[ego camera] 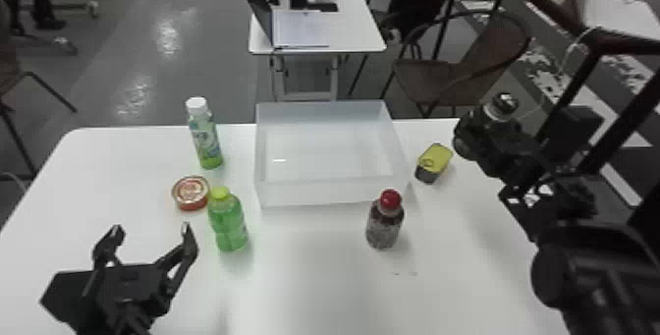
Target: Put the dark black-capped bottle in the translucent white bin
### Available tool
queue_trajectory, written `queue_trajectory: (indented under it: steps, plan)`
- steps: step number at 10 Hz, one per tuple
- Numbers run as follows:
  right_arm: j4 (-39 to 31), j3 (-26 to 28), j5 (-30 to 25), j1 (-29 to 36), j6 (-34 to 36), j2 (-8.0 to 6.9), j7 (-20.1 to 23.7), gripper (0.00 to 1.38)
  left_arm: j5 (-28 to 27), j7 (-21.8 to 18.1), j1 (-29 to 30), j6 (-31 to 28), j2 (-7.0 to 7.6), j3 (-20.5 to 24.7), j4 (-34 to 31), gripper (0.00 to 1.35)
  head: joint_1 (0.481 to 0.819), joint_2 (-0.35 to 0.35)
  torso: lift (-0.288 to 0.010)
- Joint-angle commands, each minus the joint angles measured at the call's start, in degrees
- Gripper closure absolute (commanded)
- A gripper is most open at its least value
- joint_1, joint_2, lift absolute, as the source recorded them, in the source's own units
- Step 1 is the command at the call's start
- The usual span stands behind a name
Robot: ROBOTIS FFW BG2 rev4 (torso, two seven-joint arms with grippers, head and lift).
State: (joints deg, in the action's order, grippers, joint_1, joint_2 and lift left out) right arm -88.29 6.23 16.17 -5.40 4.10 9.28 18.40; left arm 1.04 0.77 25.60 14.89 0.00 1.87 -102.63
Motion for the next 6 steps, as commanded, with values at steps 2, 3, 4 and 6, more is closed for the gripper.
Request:
queue_trajectory:
  steps: [2,3,4,6]
  plan:
    - [12.17,-5.87,4.84,-10.95,-5.5,-0.49,5.77,0.75,0.54,0.19,-0.81,-0.48,-0.15,-0.99,0.41,0.26,0.695,-0.01,-0.064]
    - [21.75,-7.98,8.35,-15.69,-10.16,-1.37,8.67,0.76,0.63,0.19,-1.25,-0.57,-0.15,-1.34,0.68,0.26,0.695,0.014,-0.064]
    - [30.37,-8.6,10.72,-19.29,-13.59,-2.68,11.66,0.76,0.81,0.19,-1.78,-0.83,-0.15,-1.87,0.94,0.26,0.694,0.025,-0.064]
    - [41.62,-10.18,11.08,-24.66,-16.14,-3.91,15.79,0.76,0.98,0.19,-2.22,-1.01,-0.15,-2.13,1.29,0.26,0.689,0.046,-0.064]
